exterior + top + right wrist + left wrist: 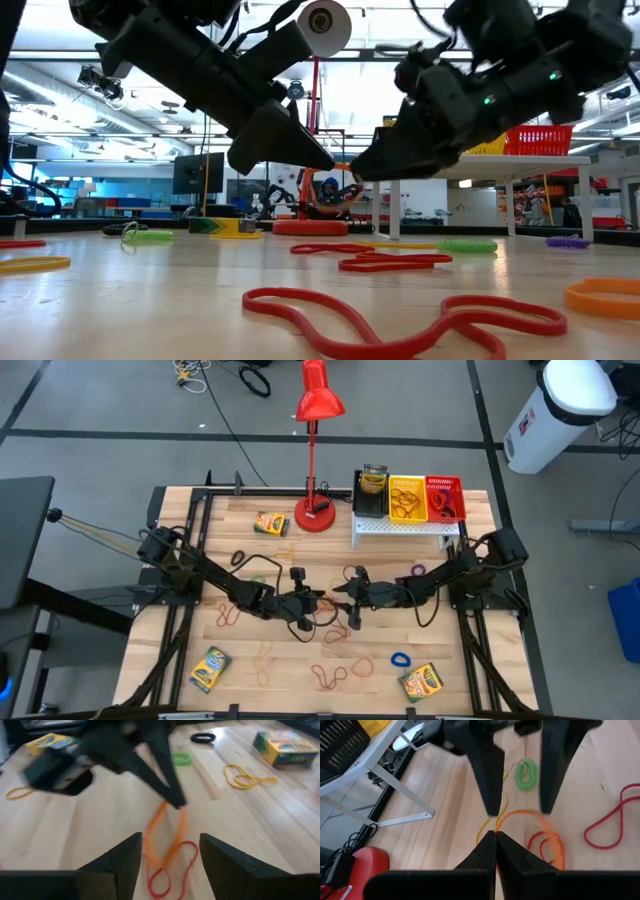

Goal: Pick & Place Office Desk Supplies
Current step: Put the left orange rubber band into the yellow bin

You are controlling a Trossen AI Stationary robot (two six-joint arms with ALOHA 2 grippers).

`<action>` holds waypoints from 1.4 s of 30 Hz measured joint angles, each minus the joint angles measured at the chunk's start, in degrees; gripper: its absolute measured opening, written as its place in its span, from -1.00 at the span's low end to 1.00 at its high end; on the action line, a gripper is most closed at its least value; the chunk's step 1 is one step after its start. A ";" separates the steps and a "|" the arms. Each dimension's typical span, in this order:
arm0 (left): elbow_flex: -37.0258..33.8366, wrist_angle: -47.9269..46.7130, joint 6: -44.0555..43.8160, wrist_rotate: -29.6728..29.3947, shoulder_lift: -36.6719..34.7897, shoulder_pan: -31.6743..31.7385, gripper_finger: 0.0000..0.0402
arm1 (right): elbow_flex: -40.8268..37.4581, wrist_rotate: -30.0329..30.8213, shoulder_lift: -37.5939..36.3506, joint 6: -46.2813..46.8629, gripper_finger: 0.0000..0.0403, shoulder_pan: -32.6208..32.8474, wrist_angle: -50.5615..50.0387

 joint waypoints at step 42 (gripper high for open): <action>-38.27 44.55 1.62 27.04 -21.64 6.97 -0.61 | 4.35 35.26 -32.57 -3.03 -0.99 2.90 -40.64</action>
